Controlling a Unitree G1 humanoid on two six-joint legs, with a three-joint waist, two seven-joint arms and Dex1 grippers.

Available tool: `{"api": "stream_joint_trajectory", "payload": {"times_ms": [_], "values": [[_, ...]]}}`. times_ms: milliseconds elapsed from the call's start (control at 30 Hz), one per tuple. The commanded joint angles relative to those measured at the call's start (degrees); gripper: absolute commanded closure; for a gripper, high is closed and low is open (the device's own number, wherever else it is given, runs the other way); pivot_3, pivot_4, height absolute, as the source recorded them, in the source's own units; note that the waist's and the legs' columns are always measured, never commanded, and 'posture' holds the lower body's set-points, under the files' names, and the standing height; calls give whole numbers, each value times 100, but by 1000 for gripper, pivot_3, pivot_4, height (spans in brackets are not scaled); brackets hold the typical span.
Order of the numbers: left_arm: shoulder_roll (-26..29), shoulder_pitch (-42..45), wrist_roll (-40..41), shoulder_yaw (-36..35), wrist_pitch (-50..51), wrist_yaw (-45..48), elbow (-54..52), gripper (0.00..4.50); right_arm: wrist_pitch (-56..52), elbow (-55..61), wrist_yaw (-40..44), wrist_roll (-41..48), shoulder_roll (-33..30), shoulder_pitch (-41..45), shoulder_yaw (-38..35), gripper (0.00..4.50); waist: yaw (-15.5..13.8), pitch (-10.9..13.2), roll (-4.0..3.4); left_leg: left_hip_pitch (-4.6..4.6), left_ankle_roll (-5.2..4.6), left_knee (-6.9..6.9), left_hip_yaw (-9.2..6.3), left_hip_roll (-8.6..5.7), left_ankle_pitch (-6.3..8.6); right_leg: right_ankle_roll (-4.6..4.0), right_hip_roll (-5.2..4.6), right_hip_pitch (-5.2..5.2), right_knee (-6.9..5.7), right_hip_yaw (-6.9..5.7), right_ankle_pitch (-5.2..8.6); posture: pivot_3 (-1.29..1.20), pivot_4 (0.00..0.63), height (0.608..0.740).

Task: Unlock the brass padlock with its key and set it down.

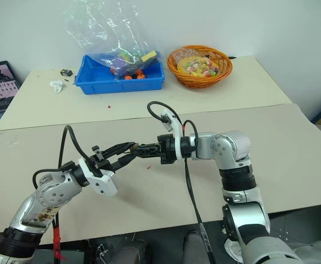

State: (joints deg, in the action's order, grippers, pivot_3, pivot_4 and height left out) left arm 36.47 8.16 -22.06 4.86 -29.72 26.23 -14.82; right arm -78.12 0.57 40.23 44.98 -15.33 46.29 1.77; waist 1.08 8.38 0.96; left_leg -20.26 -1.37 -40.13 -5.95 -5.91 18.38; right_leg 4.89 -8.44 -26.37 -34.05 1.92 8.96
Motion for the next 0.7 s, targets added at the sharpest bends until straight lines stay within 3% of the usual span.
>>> {"api": "stream_joint_trajectory", "payload": {"times_ms": [33,133,200,300,700], "values": [[-11,25,87,99,-124,21,-215,3692,32,55,-31,207,73,218,-307,4306,0,0,0,0,0,0,0,0,0,0,0,0,0,0,0,0,150,740],[-21,17,176,91,-135,35,-210,3692,41,52,-52,206,65,209,-278,4306,1,0,0,0,0,0,0,0,0,0,0,0,0,0,0,0,150,740],[-25,20,219,87,-127,55,-209,2675,49,46,-54,199,59,202,-257,4306,-2,0,0,0,0,0,0,0,0,0,0,0,0,0,0,0,150,740],[6,20,203,103,-126,76,-213,1812,47,45,-73,187,58,187,-246,4500,2,0,0,0,0,0,0,0,0,0,0,0,0,0,0,0,150,740],[91,-37,544,-86,-45,156,-246,1812,364,-297,22,-80,-212,79,-174,4500,3,0,0,0,0,1,0,0,0,0,1,0,0,0,0,0,150,740]]}}
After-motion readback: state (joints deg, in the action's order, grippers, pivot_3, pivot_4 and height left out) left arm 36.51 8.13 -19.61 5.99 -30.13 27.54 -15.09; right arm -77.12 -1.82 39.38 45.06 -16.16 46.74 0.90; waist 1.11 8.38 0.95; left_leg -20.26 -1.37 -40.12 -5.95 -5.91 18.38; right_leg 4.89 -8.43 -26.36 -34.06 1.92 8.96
